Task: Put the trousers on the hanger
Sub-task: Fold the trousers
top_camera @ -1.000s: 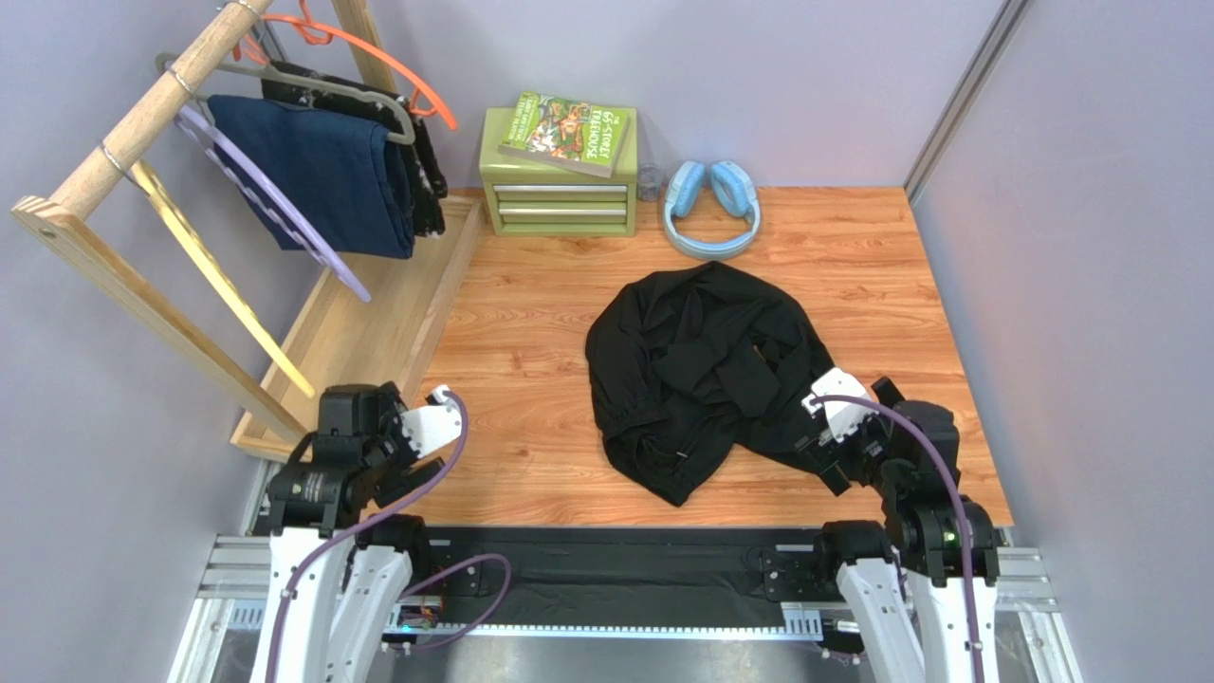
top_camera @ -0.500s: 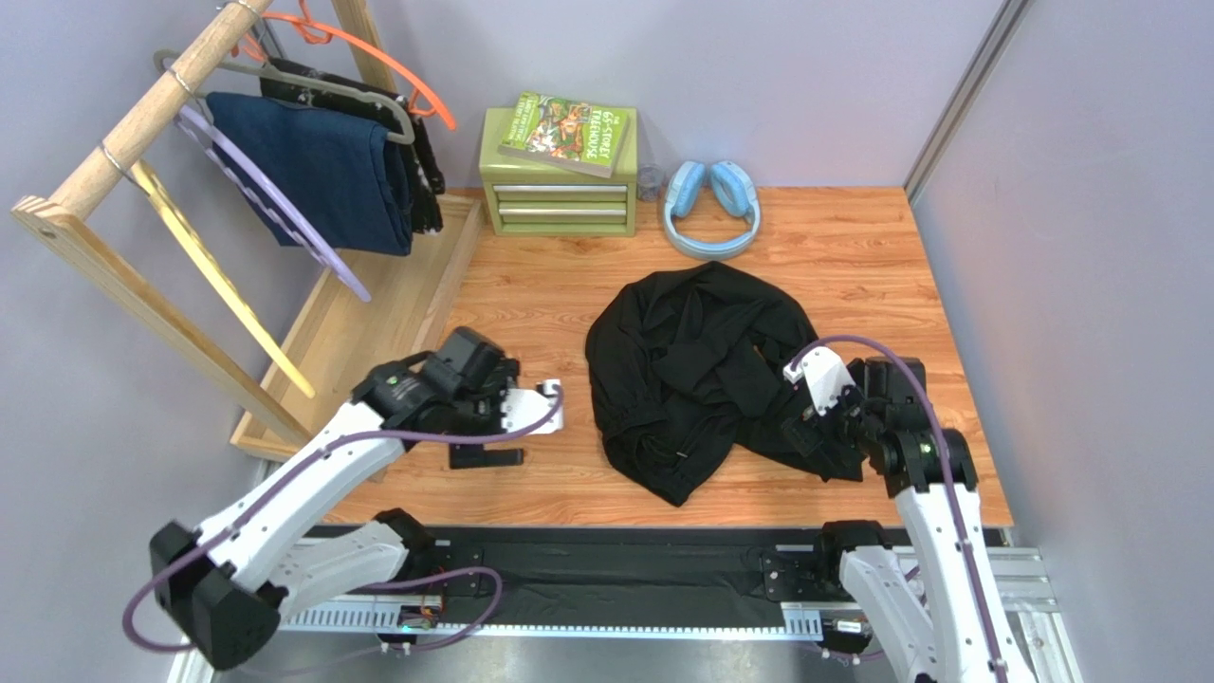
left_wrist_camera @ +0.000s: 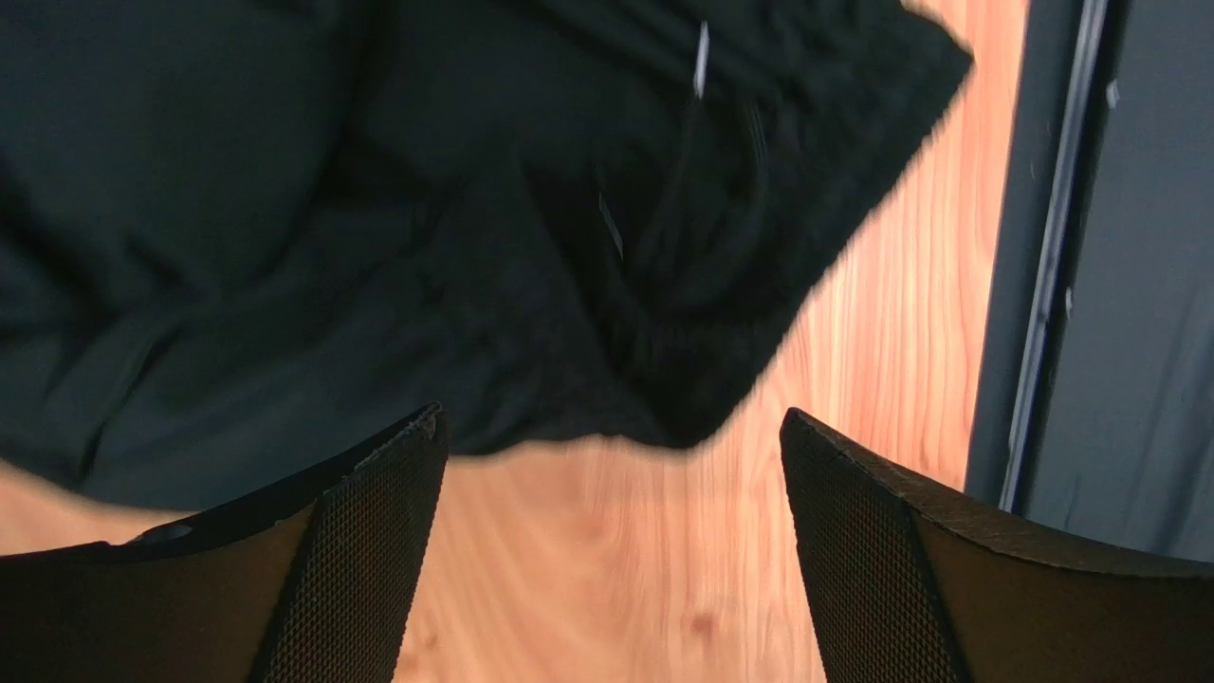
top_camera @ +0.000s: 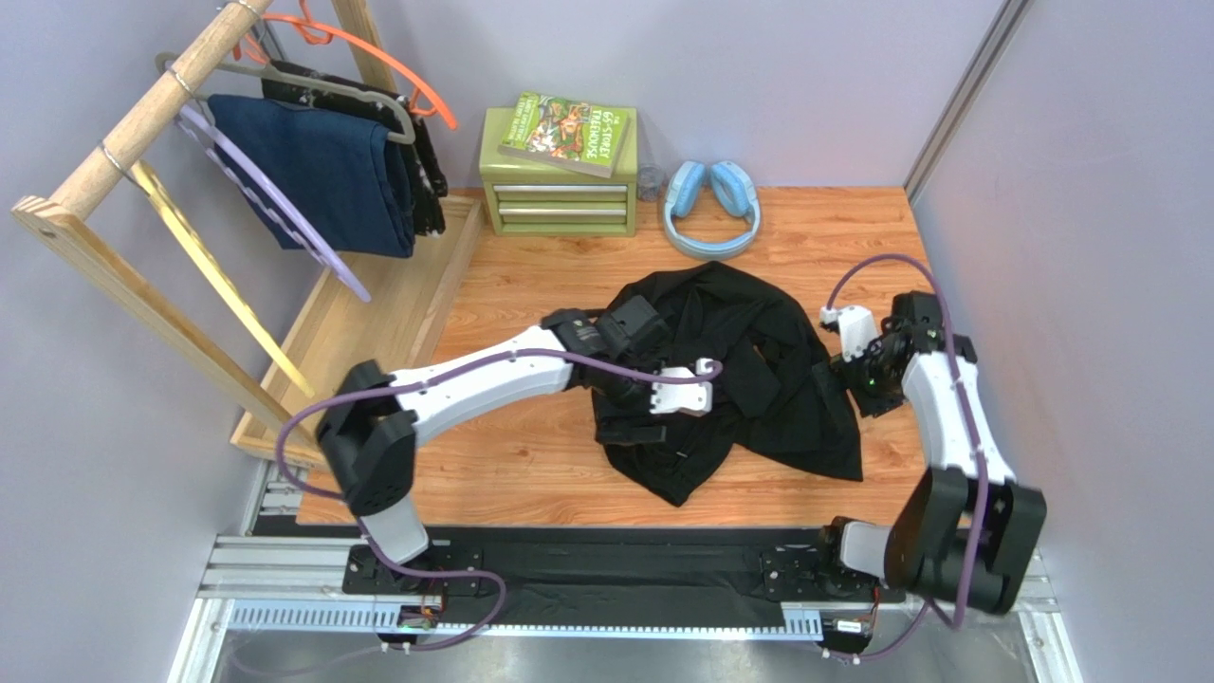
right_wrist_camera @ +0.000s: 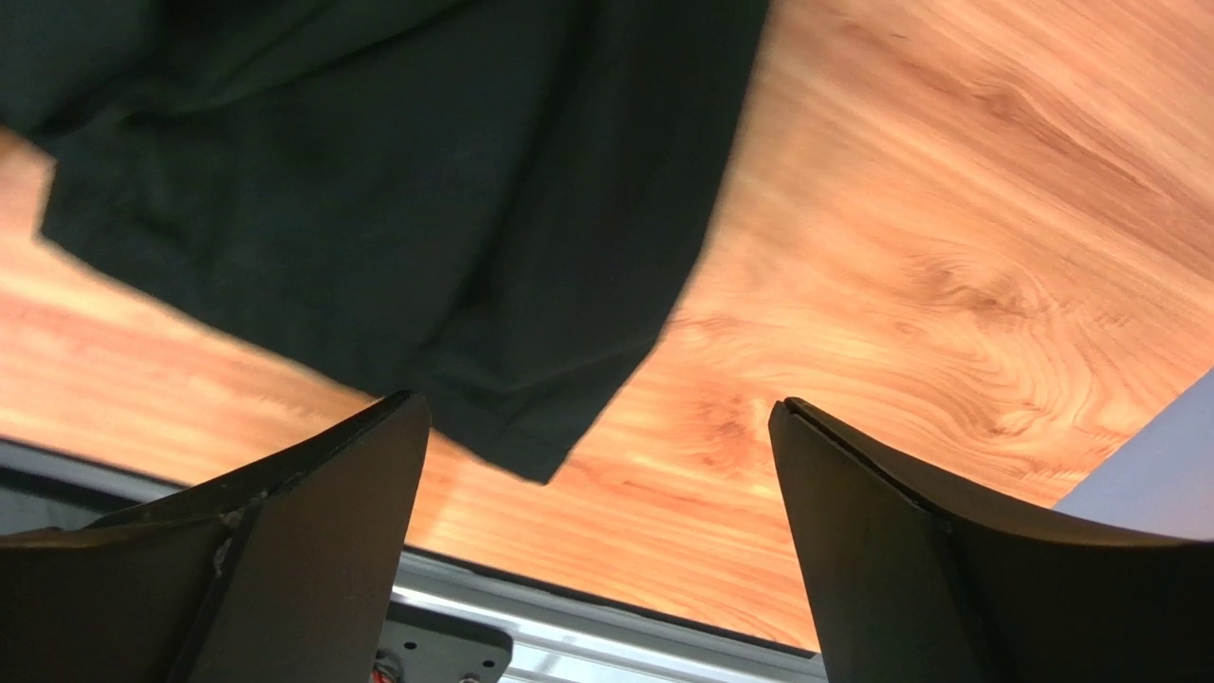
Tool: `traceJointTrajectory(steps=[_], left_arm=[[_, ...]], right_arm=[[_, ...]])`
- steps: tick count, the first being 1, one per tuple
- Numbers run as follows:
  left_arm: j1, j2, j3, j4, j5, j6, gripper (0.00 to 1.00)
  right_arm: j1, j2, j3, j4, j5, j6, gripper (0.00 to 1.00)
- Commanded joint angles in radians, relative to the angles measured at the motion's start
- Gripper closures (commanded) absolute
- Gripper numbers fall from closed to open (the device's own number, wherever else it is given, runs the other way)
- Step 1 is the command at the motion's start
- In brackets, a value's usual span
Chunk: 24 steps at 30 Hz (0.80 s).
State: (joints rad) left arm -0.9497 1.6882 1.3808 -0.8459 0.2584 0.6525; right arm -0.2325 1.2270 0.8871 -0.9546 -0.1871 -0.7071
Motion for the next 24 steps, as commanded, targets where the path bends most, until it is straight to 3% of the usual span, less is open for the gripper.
traceJointTrajectory(steps=[1, 7, 8, 10, 11, 13, 14, 15, 16, 17, 18, 24], left_arm=[[-0.021, 0.149, 0.093, 0.102, -0.004, -0.142, 0.09], [-0.021, 0.267, 0.109, 0.183, -0.157, -0.188, 0.17], [-0.021, 0.272, 0.104, 0.197, -0.174, -0.188, 0.24], [-0.017, 0.274, 0.087, 0.209, -0.208, -0.201, 0.30], [-0.006, 0.274, 0.080, 0.212, -0.214, -0.206, 0.41], [0.011, 0.260, 0.081, 0.202, -0.229, -0.218, 0.51], [0.038, 0.249, 0.081, 0.180, -0.225, -0.224, 0.68], [0.054, 0.217, 0.081, 0.165, -0.220, -0.229, 0.74], [0.071, 0.196, 0.080, 0.150, -0.209, -0.232, 0.83], [0.104, 0.174, 0.074, 0.113, -0.205, -0.237, 1.00], [0.123, 0.125, 0.069, 0.090, -0.202, -0.237, 1.00], [0.314, -0.059, 0.014, -0.074, -0.150, -0.147, 1.00]], right_arm=[[-0.076, 0.182, 0.102, 0.028, -0.051, 0.015, 0.06], [-0.076, 0.372, 0.139, 0.086, -0.060, 0.077, 0.10], [-0.076, 0.394, 0.148, 0.089, -0.064, 0.090, 0.11], [-0.076, 0.442, 0.174, 0.091, -0.075, 0.104, 0.14], [-0.077, 0.480, 0.180, 0.091, -0.081, 0.107, 0.15], [-0.076, 0.514, 0.193, 0.096, -0.089, 0.118, 0.22], [-0.076, 0.540, 0.200, 0.096, -0.092, 0.118, 0.29], [-0.077, 0.549, 0.205, 0.096, -0.091, 0.118, 0.51], [-0.076, 0.557, 0.208, 0.094, -0.086, 0.118, 0.65], [-0.077, 0.562, 0.216, 0.090, -0.078, 0.116, 0.77], [-0.083, 0.562, 0.217, 0.083, -0.072, 0.109, 1.00], [-0.191, 0.494, 0.297, 0.044, 0.023, -0.003, 1.00]])
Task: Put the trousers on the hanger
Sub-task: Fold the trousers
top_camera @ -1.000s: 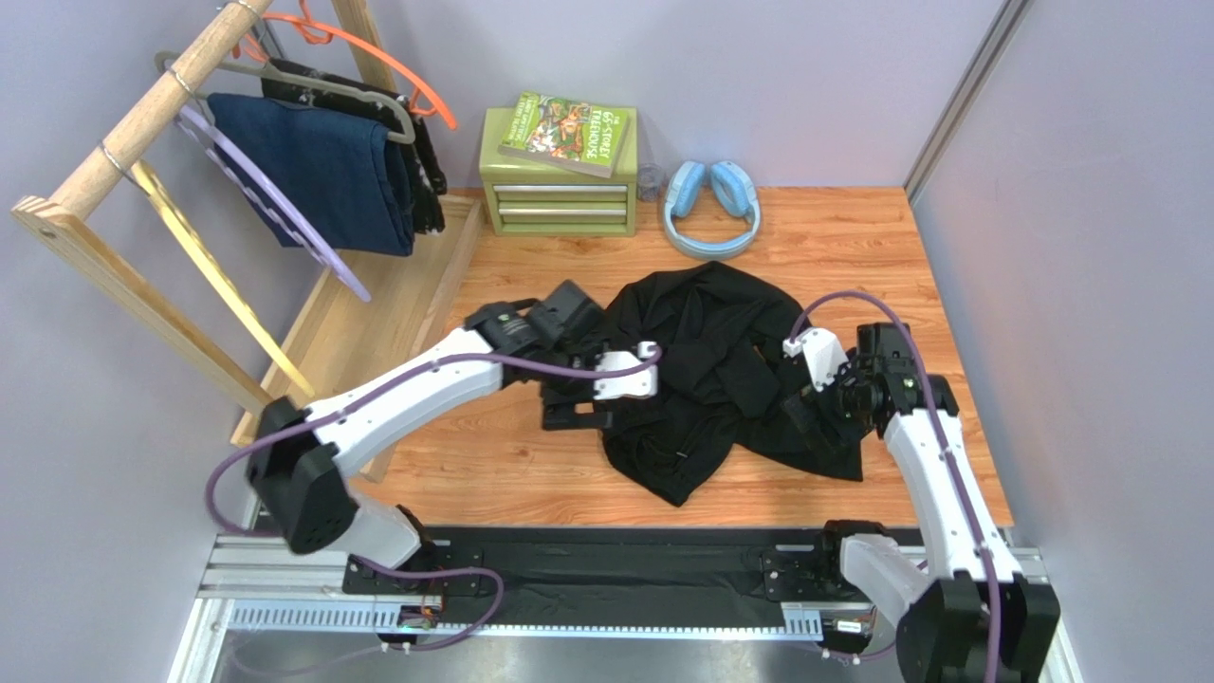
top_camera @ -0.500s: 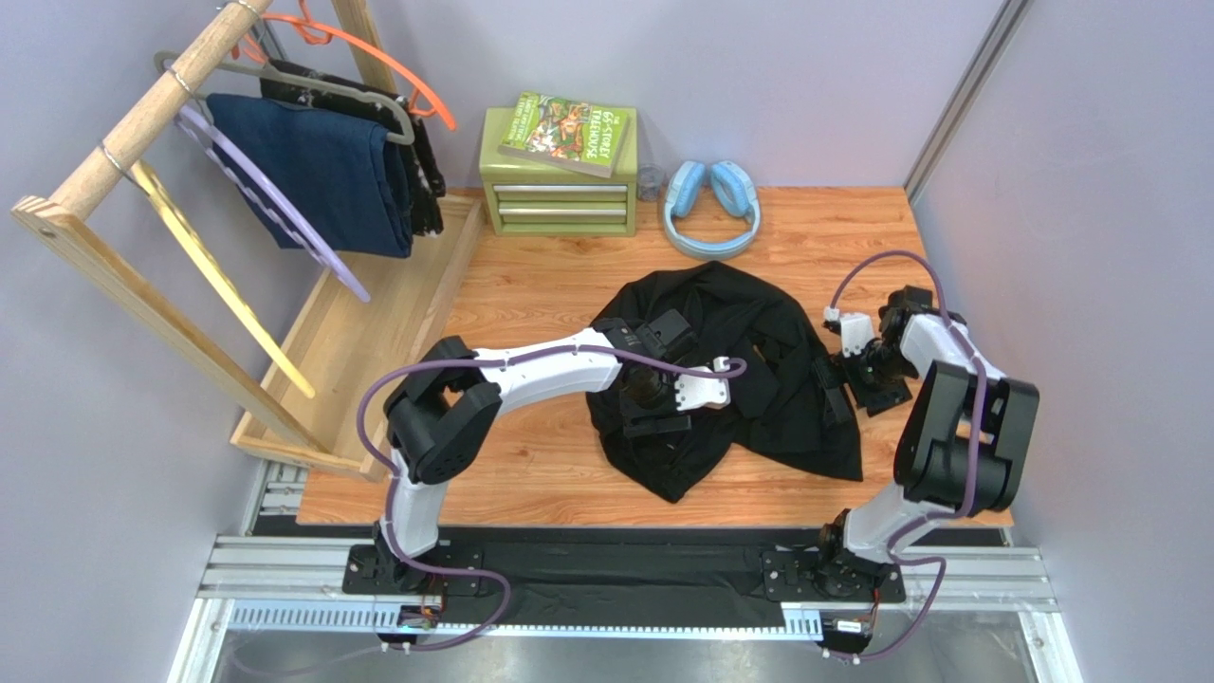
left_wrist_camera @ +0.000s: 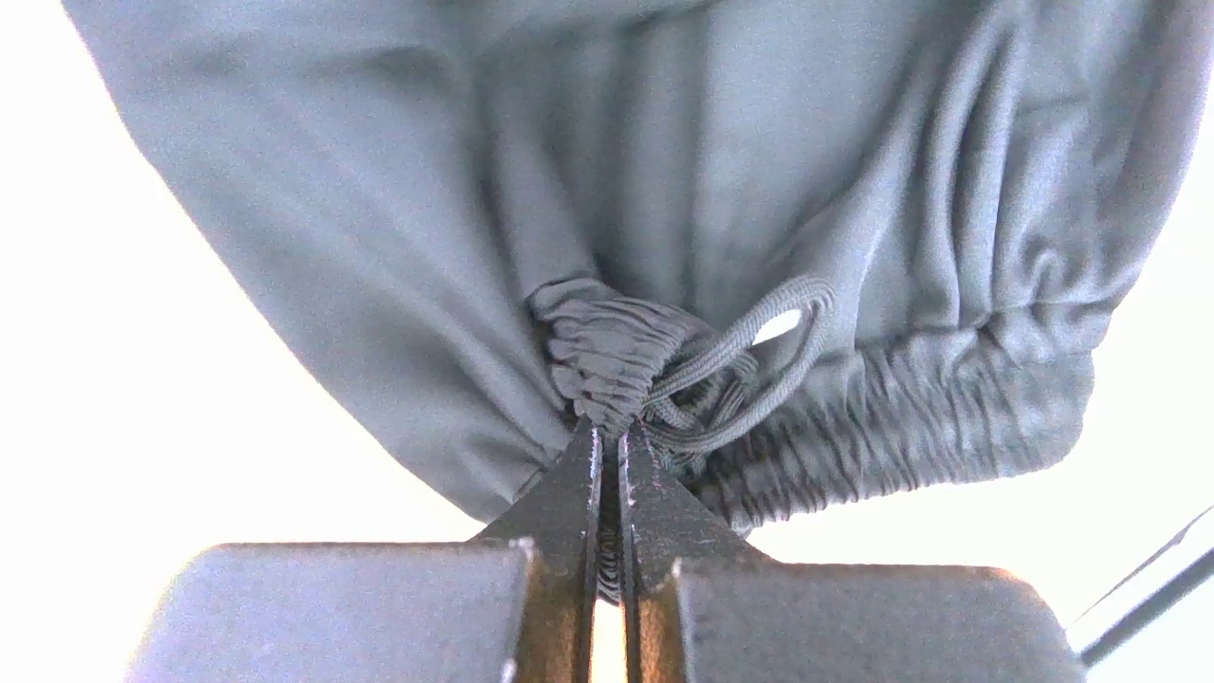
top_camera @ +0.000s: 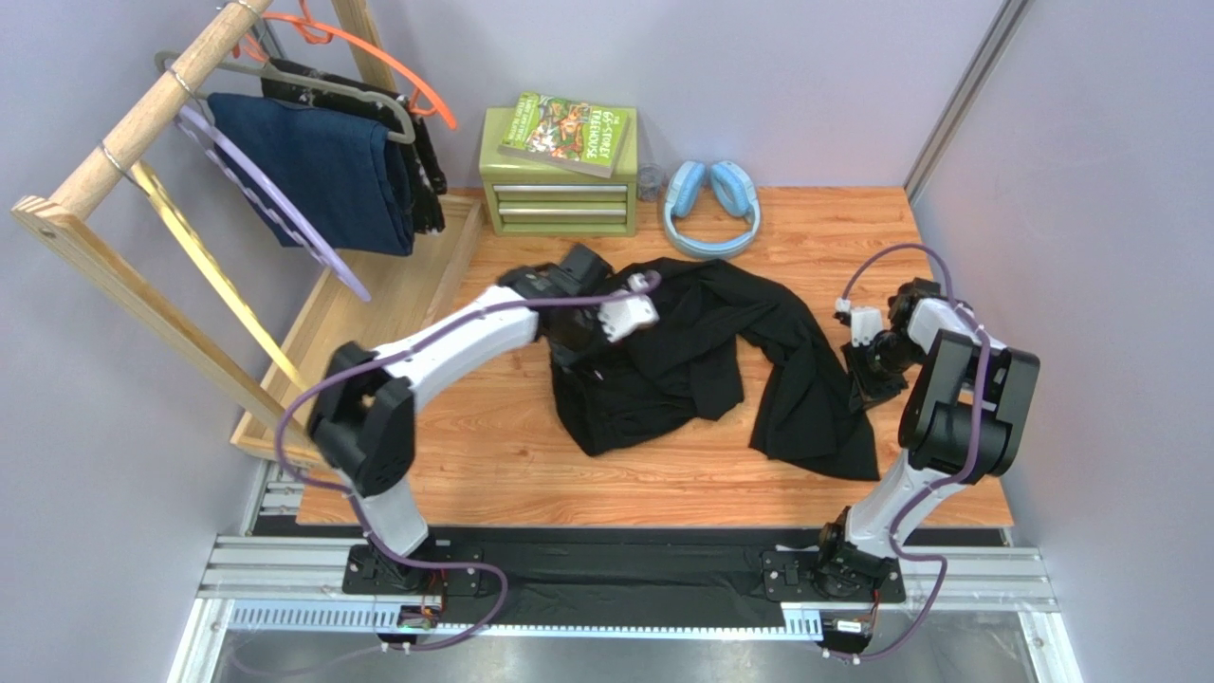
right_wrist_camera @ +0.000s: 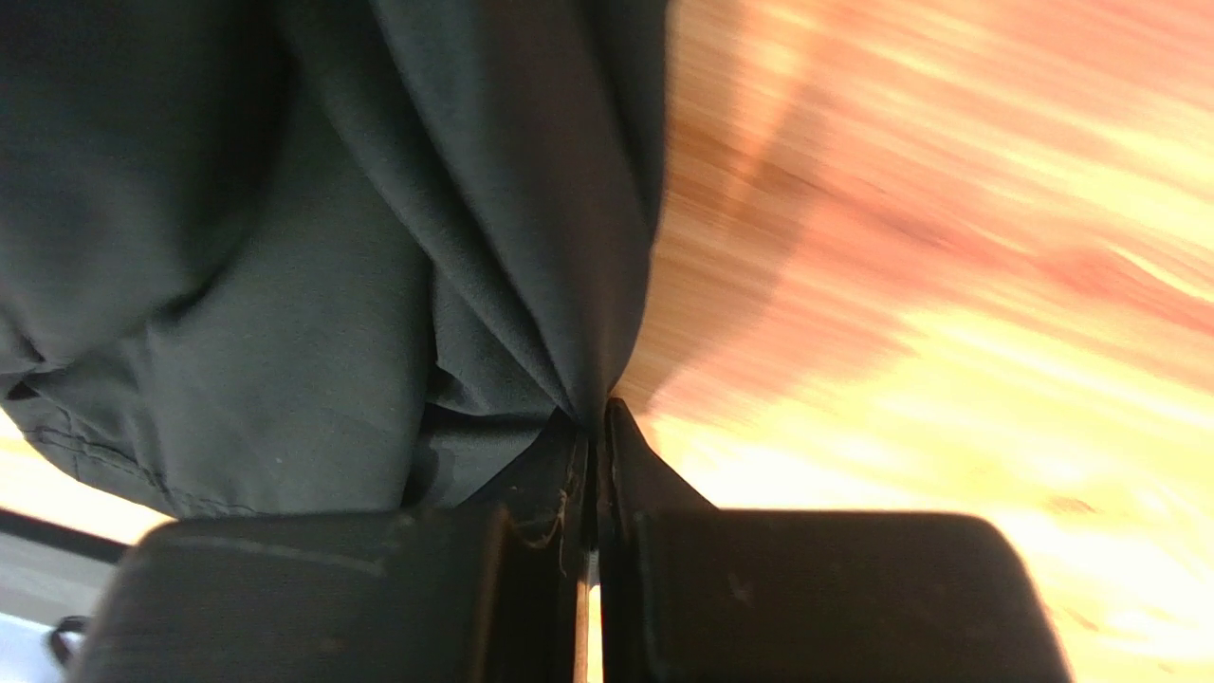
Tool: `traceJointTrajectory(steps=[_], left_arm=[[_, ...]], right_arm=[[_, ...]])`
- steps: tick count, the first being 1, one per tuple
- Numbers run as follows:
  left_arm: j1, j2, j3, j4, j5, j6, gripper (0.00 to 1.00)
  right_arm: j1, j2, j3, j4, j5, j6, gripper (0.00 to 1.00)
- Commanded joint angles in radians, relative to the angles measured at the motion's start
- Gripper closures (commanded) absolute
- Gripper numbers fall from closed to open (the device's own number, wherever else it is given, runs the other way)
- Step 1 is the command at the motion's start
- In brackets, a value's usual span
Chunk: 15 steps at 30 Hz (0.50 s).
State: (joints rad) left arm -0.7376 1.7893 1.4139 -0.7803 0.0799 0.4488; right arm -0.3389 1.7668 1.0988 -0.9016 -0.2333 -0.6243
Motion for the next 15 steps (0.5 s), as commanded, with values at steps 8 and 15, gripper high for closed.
traceJointTrajectory(steps=[8, 15], left_arm=[[0.354, -0.119, 0.088, -0.186, -0.052, 0.160, 1.00], [0.368, 0.065, 0.240, -0.188, -0.078, 0.127, 0.84]], right_arm=[[-0.170, 0.124, 0.424, -0.028, 0.218, -0.192, 1.00], [-0.120, 0.302, 0.708, -0.056, 0.264, -0.123, 0.81]])
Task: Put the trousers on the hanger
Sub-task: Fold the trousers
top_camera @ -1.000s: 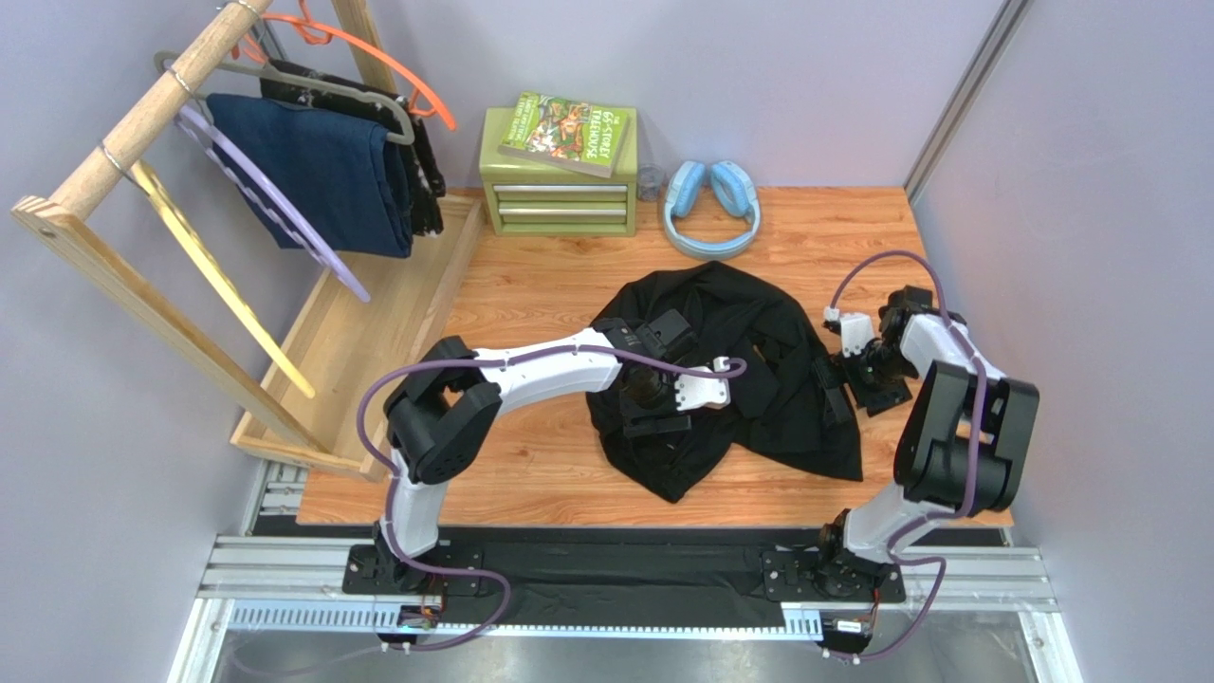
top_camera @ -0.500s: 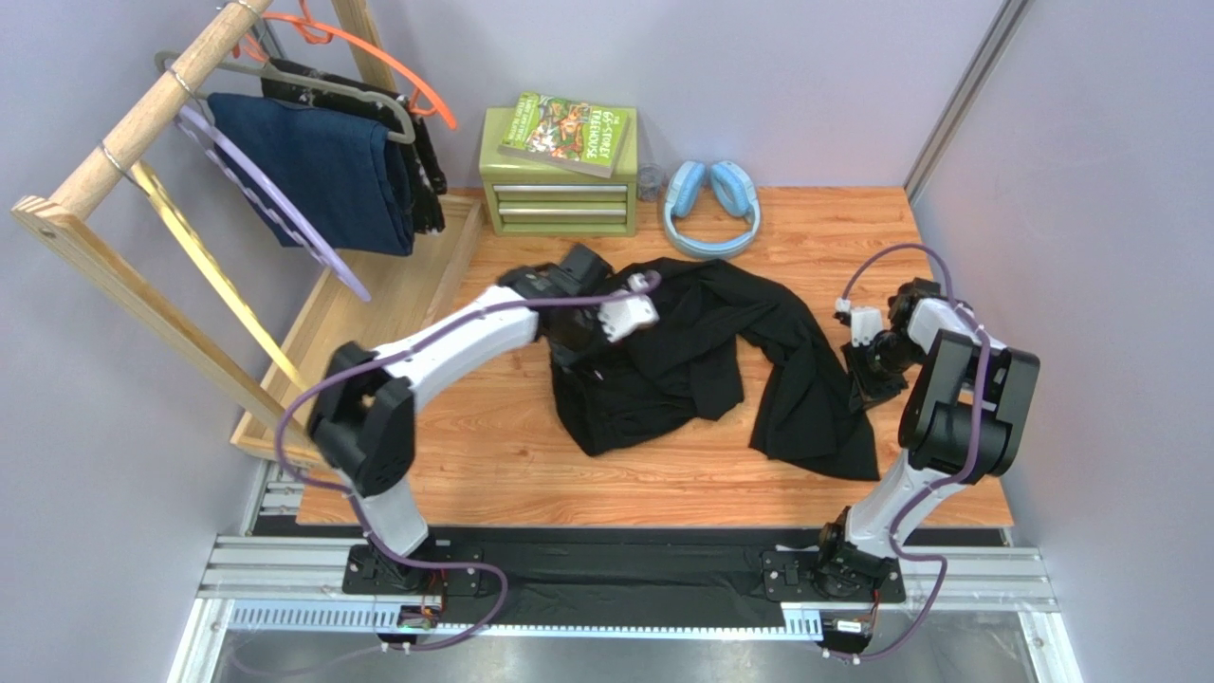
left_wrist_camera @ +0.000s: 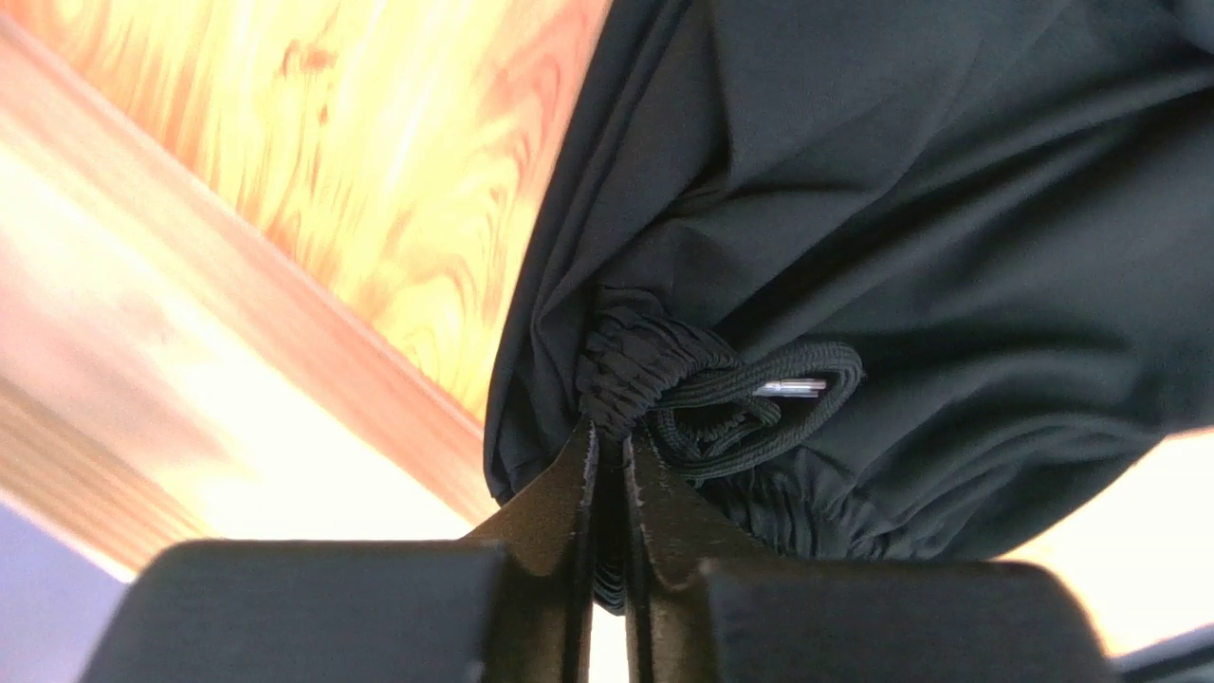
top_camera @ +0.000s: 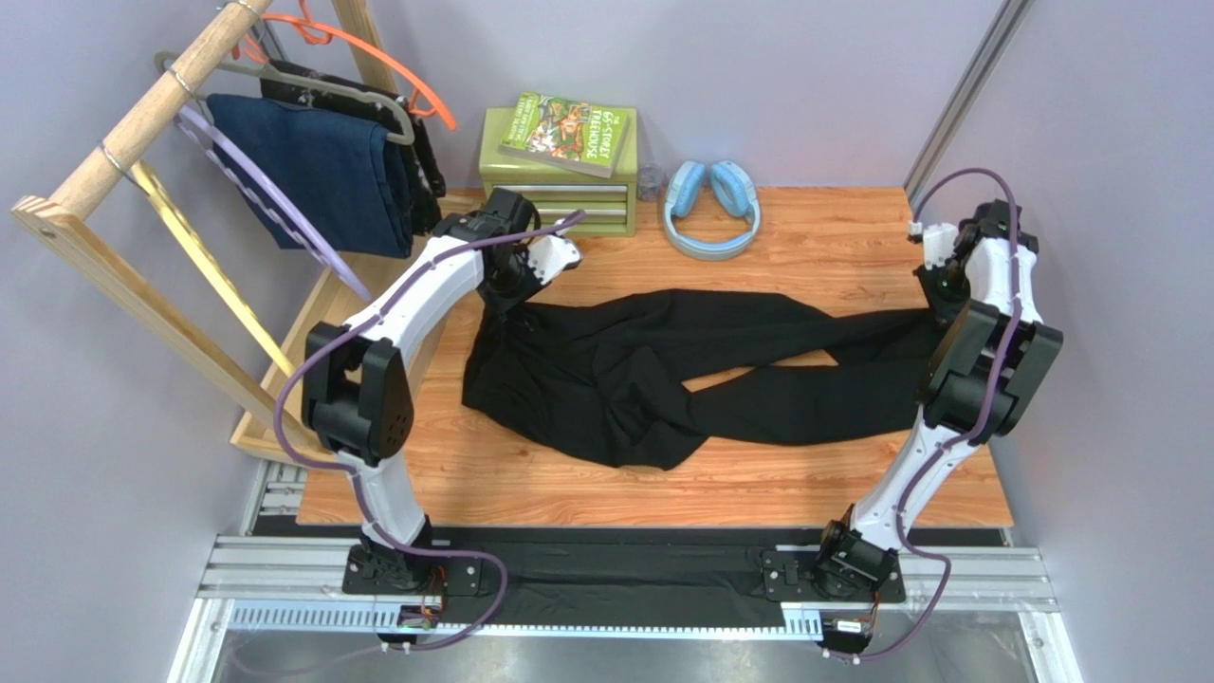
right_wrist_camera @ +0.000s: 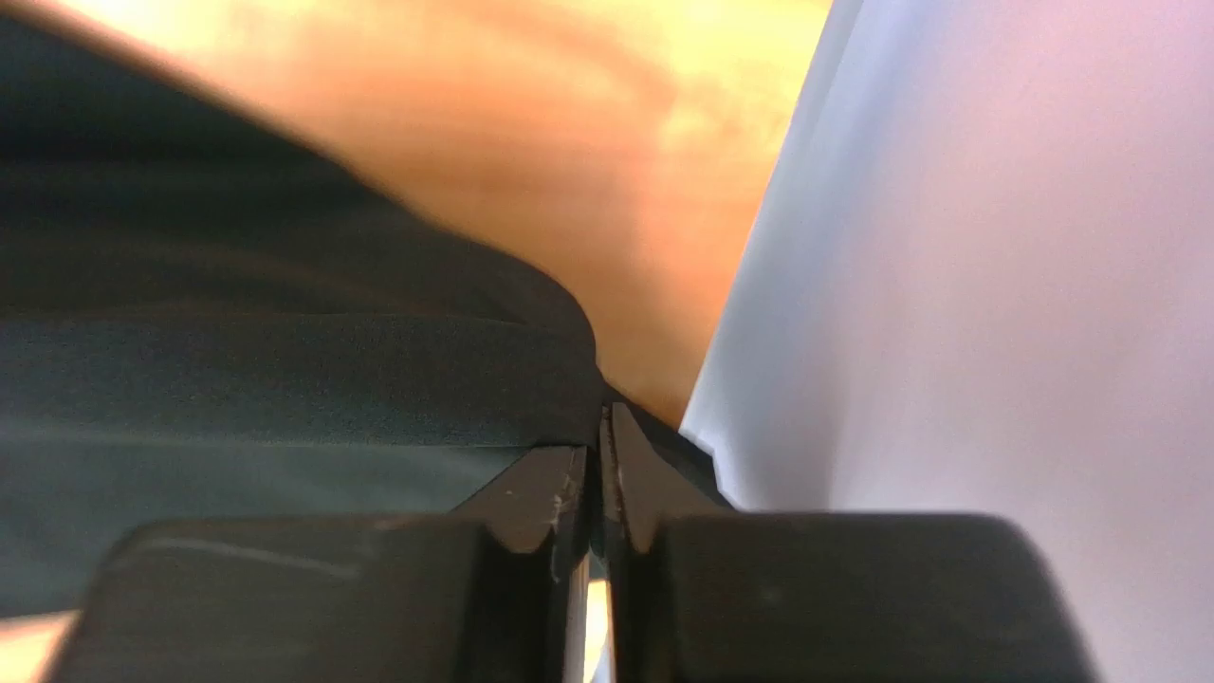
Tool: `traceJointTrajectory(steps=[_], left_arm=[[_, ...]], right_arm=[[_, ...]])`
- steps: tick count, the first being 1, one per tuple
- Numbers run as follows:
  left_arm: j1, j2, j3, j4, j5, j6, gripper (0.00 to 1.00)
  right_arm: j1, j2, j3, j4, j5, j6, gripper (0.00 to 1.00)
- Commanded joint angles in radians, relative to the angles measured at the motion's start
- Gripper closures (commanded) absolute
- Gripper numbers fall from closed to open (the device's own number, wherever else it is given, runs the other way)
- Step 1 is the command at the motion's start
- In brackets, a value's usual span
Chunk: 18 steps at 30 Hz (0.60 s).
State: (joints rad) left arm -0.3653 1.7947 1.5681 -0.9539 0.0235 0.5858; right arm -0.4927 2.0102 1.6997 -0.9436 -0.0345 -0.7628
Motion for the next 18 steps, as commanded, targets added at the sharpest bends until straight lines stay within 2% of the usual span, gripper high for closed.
traceJointTrajectory(steps=[1, 2, 3, 4, 5, 7, 8, 10, 13, 18], left_arm=[[0.003, 0.074, 0.116, -0.014, -0.048, -0.017, 0.73], [0.009, 0.083, 0.131, -0.020, -0.046, -0.024, 0.68], [0.014, 0.089, 0.145, -0.028, -0.036, -0.027, 0.64], [0.025, 0.086, 0.153, -0.034, -0.033, -0.029, 0.53], [0.029, 0.072, 0.152, -0.037, -0.031, -0.027, 0.48], [0.043, 0.054, 0.142, -0.052, 0.001, -0.024, 0.38], [0.045, 0.037, 0.138, -0.060, 0.010, -0.018, 0.37], [0.046, 0.017, 0.113, -0.089, 0.059, -0.003, 0.35], [0.037, -0.011, 0.066, -0.144, 0.220, 0.052, 0.34], [0.006, 0.052, 0.040, -0.171, 0.259, 0.045, 0.34]], right_arm=[[0.036, 0.070, 0.129, -0.020, 0.079, 0.019, 0.68], [0.036, 0.081, 0.161, -0.032, 0.077, 0.020, 0.46], [0.034, 0.078, 0.173, -0.047, 0.068, 0.013, 0.38], [0.034, 0.070, 0.175, -0.073, 0.065, 0.007, 0.31], [0.032, 0.038, 0.152, -0.083, 0.056, -0.001, 0.18], [0.032, 0.000, 0.109, -0.107, 0.050, -0.038, 0.16], [0.032, -0.026, 0.045, -0.112, 0.036, -0.050, 0.15], [0.028, -0.100, -0.020, -0.139, -0.014, -0.097, 0.15], [0.025, -0.165, -0.123, -0.222, -0.077, -0.163, 0.19], [0.019, -0.189, -0.259, -0.276, -0.099, -0.230, 0.20]])
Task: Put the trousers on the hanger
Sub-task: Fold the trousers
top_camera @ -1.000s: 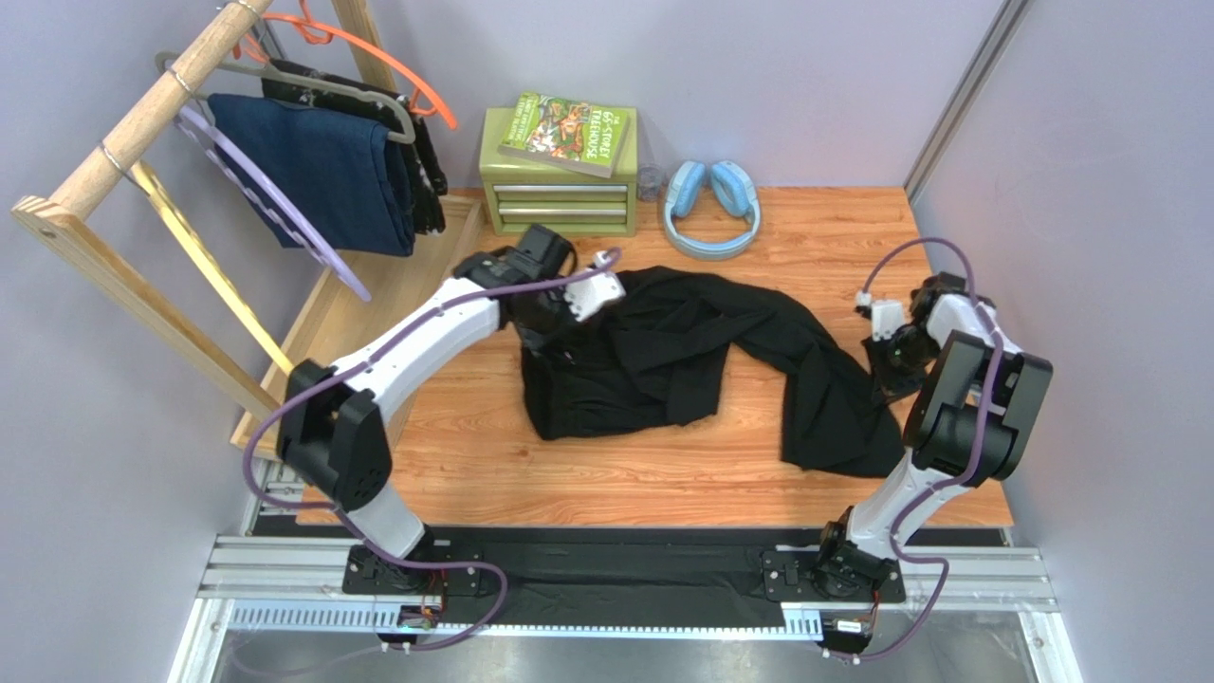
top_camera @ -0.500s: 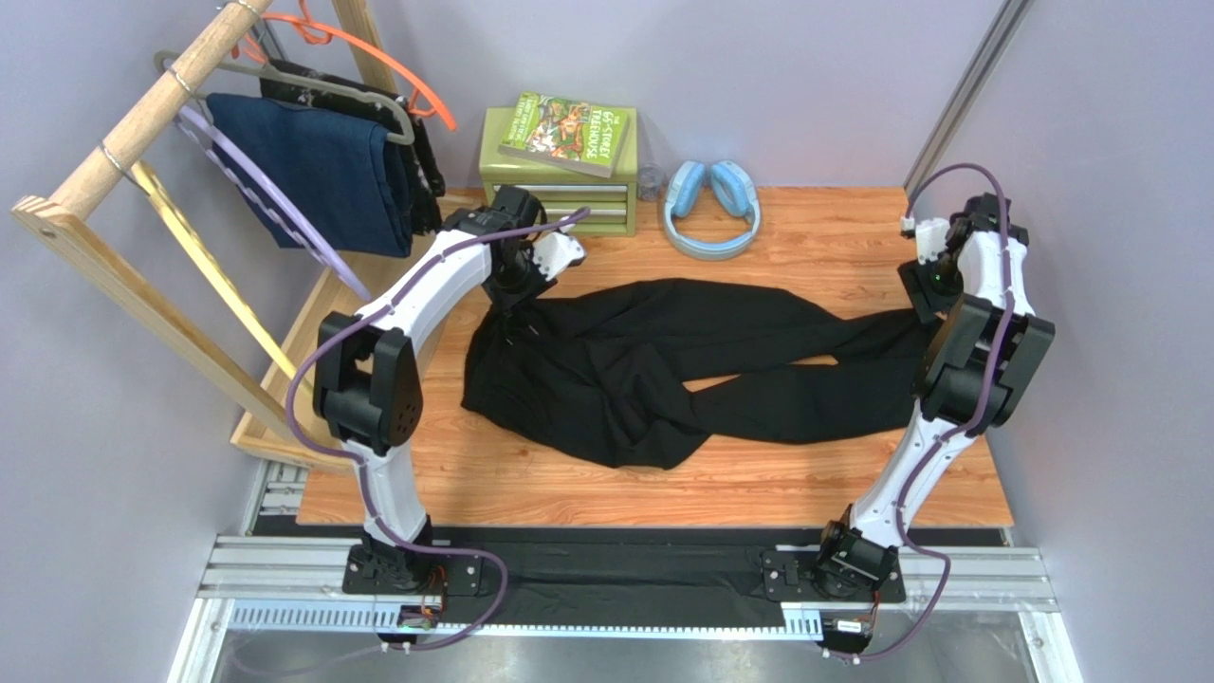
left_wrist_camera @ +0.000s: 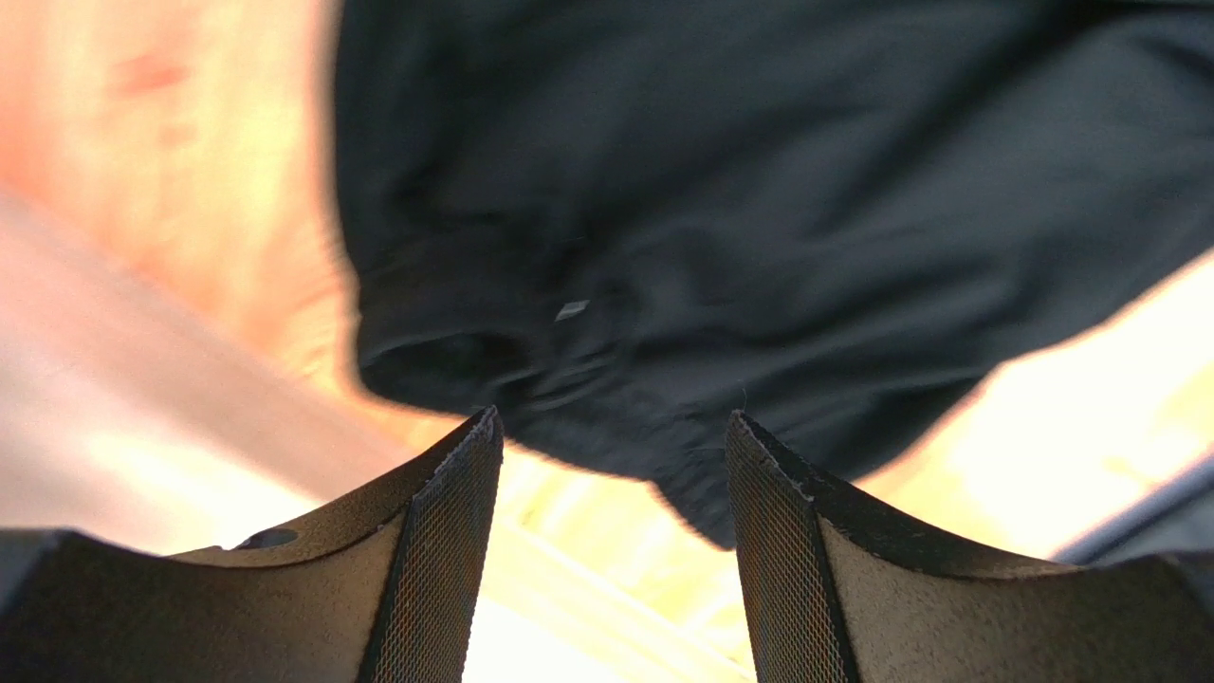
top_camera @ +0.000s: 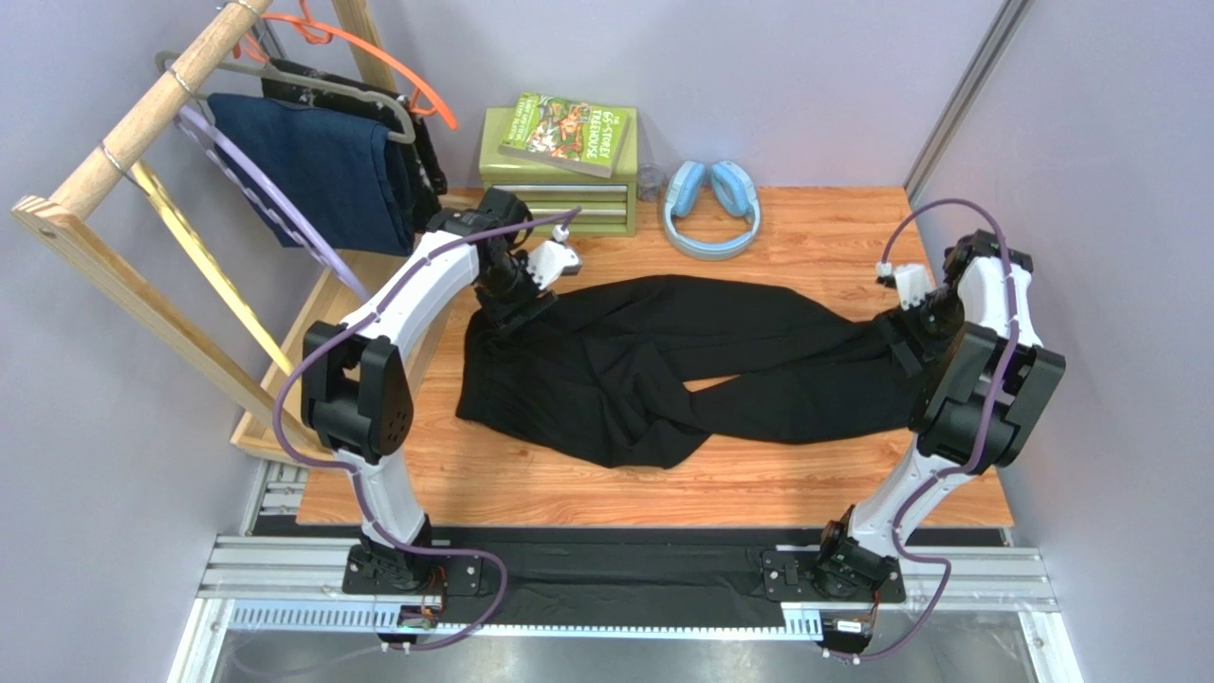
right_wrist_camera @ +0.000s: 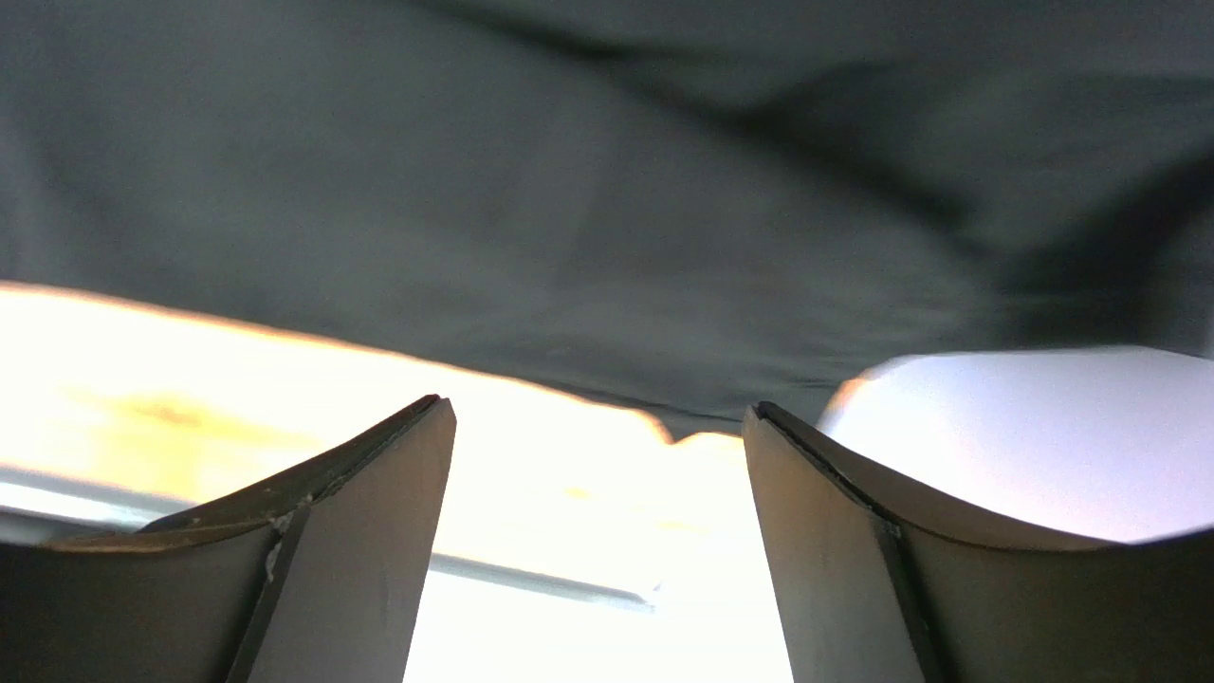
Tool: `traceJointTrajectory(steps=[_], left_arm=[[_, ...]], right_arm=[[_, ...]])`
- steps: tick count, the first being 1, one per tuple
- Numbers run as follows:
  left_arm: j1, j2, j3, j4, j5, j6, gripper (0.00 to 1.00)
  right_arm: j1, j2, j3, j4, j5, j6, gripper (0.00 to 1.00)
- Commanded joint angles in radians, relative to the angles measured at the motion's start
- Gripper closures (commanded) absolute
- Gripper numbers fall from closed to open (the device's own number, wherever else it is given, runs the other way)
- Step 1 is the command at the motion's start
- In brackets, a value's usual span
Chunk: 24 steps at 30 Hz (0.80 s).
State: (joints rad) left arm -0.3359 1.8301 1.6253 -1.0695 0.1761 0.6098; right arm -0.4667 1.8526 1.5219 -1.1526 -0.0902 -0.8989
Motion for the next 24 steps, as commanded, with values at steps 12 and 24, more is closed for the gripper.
traceJointTrajectory(steps=[12, 24], left_arm=[[-0.015, 0.196, -0.005, 0.006, -0.076, -0.039, 0.38], [0.100, 0.380, 0.194, -0.009, -0.277, -0.079, 0.51]], right_arm=[[-0.004, 0.131, -0.132, 0.060, 0.007, -0.054, 0.22], [-0.007, 0.292, 0.087, 0.041, 0.040, 0.054, 0.39]])
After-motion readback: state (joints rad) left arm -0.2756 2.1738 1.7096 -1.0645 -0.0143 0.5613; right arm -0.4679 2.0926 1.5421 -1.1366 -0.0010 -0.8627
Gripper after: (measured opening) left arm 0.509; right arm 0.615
